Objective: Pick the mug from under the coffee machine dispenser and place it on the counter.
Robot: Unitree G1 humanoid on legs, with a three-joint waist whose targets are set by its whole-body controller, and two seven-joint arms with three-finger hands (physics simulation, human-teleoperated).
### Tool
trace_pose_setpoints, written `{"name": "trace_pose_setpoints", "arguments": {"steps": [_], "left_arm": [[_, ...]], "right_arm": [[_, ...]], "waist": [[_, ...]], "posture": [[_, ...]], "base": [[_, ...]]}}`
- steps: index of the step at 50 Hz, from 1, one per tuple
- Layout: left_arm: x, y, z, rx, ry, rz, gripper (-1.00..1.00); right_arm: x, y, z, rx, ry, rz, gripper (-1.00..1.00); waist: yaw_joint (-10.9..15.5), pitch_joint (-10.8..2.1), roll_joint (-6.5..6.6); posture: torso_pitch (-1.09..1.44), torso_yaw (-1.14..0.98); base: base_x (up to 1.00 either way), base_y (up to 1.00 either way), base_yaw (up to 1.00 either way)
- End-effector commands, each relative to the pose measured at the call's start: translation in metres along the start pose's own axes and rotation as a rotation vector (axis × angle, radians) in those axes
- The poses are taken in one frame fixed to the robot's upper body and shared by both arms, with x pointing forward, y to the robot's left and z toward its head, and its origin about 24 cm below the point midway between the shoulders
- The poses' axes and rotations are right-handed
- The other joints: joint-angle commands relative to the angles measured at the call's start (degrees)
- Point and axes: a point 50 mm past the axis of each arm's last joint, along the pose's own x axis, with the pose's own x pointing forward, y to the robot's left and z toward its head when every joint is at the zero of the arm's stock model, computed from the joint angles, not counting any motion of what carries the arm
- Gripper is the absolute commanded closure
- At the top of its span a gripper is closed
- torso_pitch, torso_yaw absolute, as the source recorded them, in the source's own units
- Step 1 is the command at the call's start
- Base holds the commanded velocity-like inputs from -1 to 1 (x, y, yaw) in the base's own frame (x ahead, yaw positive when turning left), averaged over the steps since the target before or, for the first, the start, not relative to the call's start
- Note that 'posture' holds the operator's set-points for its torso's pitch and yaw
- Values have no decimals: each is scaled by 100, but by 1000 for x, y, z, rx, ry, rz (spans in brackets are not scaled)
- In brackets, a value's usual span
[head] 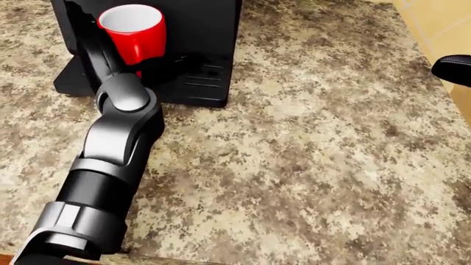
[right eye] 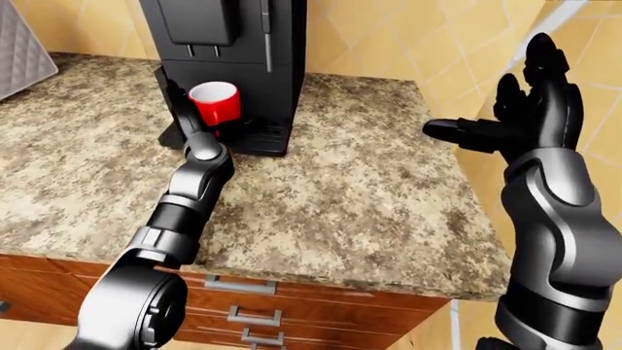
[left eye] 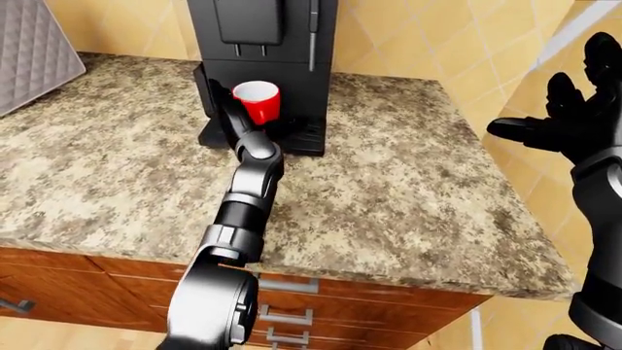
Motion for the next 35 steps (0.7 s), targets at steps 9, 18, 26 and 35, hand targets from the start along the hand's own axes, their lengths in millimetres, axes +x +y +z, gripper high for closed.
{"name": "trace_pose_setpoints", "arguments": {"steps": [9,18,26,35], "left_arm": [[4,-6,27,-44,-102,4,-100],[7,-6,23,-40,-99,14,-77],[7,-5,19,-41,-94,18,65],[6,-6,19,-38,-97,17,100]], "right_arm": [[-1,-1,21,-2,-93,-4,-100],[-2,-1,21,0,-91,-3,-100],[-3,-1,22,2,-93,-2,-100],[-3,-1,23,9,-93,1,-100]], "waist": [[9,-161,-44],[5,-159,-49],[5,-161,-45],[6,-173,-45]], "posture": [[0,0],[0,0],[0,0],[0,0]], "base": [[0,0,0],[0,0,0],[0,0,0],[0,0,0]]}}
